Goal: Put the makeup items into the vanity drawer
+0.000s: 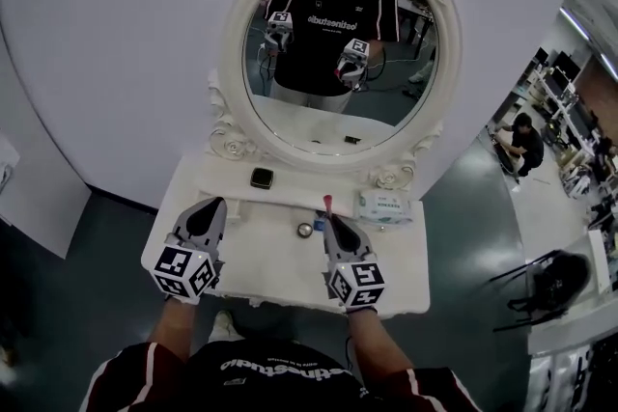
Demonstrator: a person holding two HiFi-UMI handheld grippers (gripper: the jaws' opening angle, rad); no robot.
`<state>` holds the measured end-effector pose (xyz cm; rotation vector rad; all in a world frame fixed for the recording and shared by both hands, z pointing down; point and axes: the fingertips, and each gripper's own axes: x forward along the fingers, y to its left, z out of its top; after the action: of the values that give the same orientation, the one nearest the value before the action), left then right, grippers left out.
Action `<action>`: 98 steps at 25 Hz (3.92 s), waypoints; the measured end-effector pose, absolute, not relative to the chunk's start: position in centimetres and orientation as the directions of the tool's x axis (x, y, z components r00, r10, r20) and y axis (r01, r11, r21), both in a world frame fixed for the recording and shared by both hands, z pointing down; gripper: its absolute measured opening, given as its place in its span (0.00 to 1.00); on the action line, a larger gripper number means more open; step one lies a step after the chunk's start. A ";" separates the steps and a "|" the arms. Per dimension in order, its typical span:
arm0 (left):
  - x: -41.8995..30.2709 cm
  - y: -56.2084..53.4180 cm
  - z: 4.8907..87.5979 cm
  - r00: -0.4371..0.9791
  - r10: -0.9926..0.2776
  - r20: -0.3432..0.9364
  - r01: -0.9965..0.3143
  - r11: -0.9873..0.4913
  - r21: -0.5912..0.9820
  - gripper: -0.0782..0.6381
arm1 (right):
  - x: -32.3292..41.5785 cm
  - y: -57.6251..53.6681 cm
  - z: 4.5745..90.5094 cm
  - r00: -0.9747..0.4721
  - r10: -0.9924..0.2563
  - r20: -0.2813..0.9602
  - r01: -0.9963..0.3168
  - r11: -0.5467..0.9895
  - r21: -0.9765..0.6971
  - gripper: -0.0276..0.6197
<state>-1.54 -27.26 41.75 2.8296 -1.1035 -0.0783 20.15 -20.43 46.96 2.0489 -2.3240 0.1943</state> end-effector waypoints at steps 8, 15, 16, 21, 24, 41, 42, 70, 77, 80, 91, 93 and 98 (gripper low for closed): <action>-5.1 -30.6 42.0 0.737 -0.676 -0.005 -0.671 -0.732 0.117 0.11 | 15.7 -23.8 47.4 -0.135 -0.983 0.125 -0.990 0.129 -0.053 0.12; -9.0 -32.9 42.9 0.725 -0.688 0.020 -0.686 -0.720 0.109 0.11 | 10.8 -27.2 49.0 -0.204 -0.967 0.151 -0.979 0.197 -0.058 0.12; -9.6 -33.2 43.1 0.723 -0.690 0.025 -0.688 -0.717 0.109 0.11 | 10.1 -27.7 49.2 -0.215 -0.964 0.154 -0.976 0.209 -0.053 0.12; -12.0 -34.7 44.0 0.714 -0.699 0.046 -0.699 -0.707 0.109 0.11 | 6.4 -30.2 50.8 -0.267 -0.947 0.178 -0.964 0.265 -0.037 0.12; -13.2 -35.5 44.5 0.709 -0.703 0.056 -0.704 -0.702 0.108 0.11 | 4.3 -31.5 51.7 -0.300 -0.934 0.193 -0.954 0.300 -0.032 0.12; -15.8 -38.8 47.0 0.700 -0.708 0.093 -0.713 -0.688 0.135 0.11 | -0.3 -36.9 58.0 -0.362 -0.873 0.326 -0.923 0.385 0.006 0.12; -15.9 -38.9 47.0 0.700 -0.709 0.092 -0.714 -0.687 0.137 0.11 | -0.6 -37.1 58.5 -0.366 -0.867 0.337 -0.920 0.393 0.012 0.12; -18.0 -39.5 50.7 0.693 -0.702 0.164 -0.721 -0.676 0.154 0.11 | -4.0 -40.5 68.1 -0.367 -0.762 0.533 -0.829 0.528 0.183 0.12; -18.5 -39.7 51.1 0.688 -0.704 0.173 -0.725 -0.670 0.157 0.11 | -4.7 -41.1 67.5 -0.377 -0.750 0.543 -0.799 0.560 0.220 0.12; -18.5 -39.7 51.1 0.690 -0.703 0.174 -0.724 -0.672 0.157 0.11 | -4.9 -41.4 67.9 -0.375 -0.740 0.559 -0.785 0.574 0.233 0.12; -18.9 -40.1 50.9 0.685 -0.708 0.170 -0.728 -0.665 0.165 0.11 | -5.1 -41.5 68.0 -0.374 -0.728 0.574 -0.797 0.570 0.203 0.18; -18.8 -40.1 50.8 0.688 -0.706 0.167 -0.725 -0.668 0.166 0.11 | -4.9 -41.4 67.8 -0.369 -0.732 0.573 -0.803 0.561 0.200 0.18; -18.4 -40.0 50.3 0.701 -0.696 0.156 -0.713 -0.681 0.167 0.11 | -3.9 -41.1 67.0 -0.346 -0.756 0.556 -0.831 0.522 0.192 0.18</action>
<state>-18.39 -40.03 50.29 2.6949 -1.1325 0.1173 -3.94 -41.06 66.98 1.2859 -2.1679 0.1648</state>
